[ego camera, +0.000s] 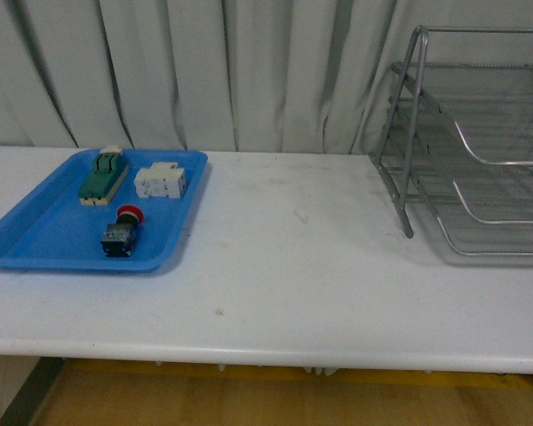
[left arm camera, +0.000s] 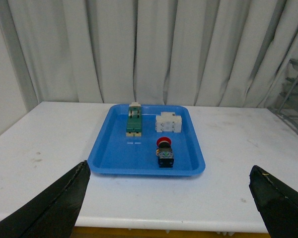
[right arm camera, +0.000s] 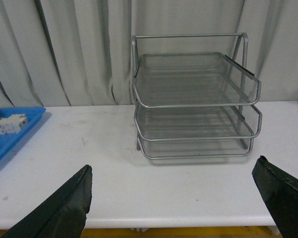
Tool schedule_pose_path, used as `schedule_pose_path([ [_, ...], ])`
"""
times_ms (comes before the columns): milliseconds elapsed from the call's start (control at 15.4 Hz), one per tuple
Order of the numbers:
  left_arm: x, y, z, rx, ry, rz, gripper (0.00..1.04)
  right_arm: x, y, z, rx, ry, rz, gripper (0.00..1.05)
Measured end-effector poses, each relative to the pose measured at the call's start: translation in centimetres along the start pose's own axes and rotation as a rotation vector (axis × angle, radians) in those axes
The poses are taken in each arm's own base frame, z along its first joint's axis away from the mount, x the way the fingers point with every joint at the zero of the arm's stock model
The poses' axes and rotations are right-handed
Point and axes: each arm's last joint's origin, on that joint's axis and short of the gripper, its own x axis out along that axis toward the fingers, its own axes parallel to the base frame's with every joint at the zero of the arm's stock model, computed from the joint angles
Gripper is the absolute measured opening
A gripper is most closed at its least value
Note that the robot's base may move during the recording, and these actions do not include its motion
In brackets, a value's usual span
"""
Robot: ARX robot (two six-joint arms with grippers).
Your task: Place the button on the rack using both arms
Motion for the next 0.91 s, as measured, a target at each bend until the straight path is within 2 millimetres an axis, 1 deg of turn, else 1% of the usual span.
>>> schedule_pose_path([
  [909,0.00,0.00,0.00,0.000,0.000,0.000,0.98,0.00,0.00,0.00,0.000,0.000,0.000,0.98],
])
